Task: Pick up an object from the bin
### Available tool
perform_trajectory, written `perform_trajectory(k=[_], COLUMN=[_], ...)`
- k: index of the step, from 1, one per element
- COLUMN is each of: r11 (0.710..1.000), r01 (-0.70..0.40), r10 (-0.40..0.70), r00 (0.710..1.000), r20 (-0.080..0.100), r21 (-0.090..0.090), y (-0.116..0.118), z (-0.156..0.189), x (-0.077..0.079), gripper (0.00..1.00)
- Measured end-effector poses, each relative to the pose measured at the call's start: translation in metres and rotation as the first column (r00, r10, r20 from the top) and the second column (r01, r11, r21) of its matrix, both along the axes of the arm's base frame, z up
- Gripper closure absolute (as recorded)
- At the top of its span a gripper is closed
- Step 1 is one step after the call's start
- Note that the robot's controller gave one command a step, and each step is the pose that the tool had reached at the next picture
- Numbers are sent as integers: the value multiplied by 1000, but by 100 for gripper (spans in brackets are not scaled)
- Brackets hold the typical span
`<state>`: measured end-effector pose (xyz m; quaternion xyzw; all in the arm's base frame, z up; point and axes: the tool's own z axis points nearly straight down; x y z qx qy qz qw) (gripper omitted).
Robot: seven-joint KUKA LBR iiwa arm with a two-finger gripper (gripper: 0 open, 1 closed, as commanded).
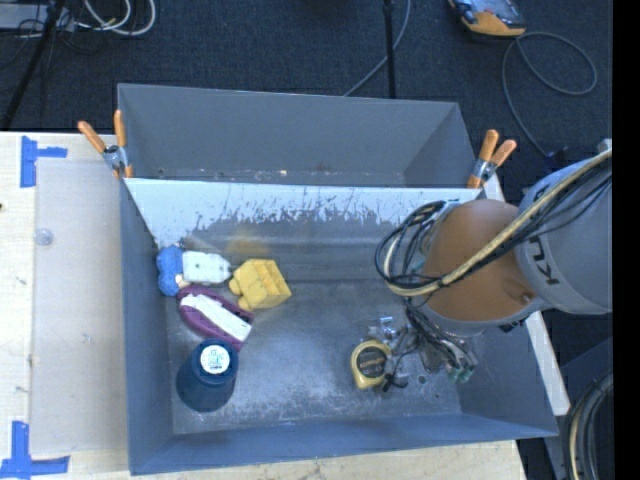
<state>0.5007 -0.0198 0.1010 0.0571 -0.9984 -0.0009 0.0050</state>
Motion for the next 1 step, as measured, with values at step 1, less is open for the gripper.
perform_trajectory(k=[1], r11=[1000], r01=[0], r10=[0], r00=[1000], r20=[-2], r21=[0], y=[0], z=[21], x=[-1], gripper=[100])
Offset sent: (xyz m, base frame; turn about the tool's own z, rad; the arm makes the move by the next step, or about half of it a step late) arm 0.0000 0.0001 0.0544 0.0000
